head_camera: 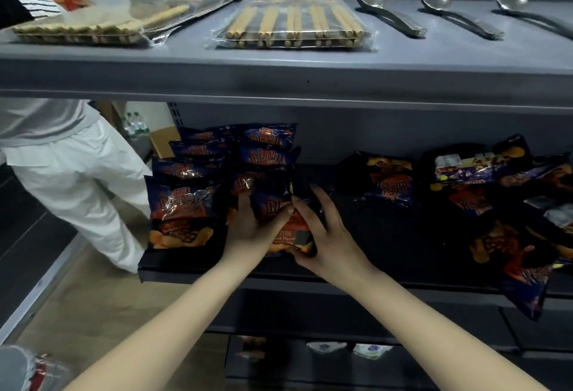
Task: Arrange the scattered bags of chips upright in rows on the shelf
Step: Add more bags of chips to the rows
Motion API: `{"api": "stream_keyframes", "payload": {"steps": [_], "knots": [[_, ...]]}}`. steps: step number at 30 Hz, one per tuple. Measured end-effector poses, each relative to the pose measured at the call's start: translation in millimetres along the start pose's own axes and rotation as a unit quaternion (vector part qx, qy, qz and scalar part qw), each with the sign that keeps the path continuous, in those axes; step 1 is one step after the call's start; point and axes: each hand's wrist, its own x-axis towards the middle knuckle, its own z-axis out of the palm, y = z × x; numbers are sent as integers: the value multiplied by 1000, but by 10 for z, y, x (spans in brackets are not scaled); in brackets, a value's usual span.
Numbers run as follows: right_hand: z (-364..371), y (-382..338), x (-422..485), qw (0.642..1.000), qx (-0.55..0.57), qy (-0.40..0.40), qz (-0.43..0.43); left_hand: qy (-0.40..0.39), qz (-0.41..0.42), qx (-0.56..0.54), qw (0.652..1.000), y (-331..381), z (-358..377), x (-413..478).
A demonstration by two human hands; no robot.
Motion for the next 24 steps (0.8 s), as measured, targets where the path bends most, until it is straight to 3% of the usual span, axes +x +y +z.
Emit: {"api": "stream_keyframes", "payload": {"steps": [5, 11, 16, 20, 24], "knots": [[152, -116, 101, 1000, 19, -9, -18, 17, 26, 30, 999, -97, -234, -97], [344, -221, 197, 999, 21, -13, -42, 33, 92, 152, 984, -207, -515, -177], [411, -178, 260, 999, 14, -25, -40, 12, 157, 290, 944, -299, -649, -209], [455, -110, 265, 999, 14, -43, -23, 15, 207, 418, 884, -386, -699, -205], [493, -109, 260, 999, -4, -46, 0, -3, 240, 479, 844, -459, -742, -172]]}}
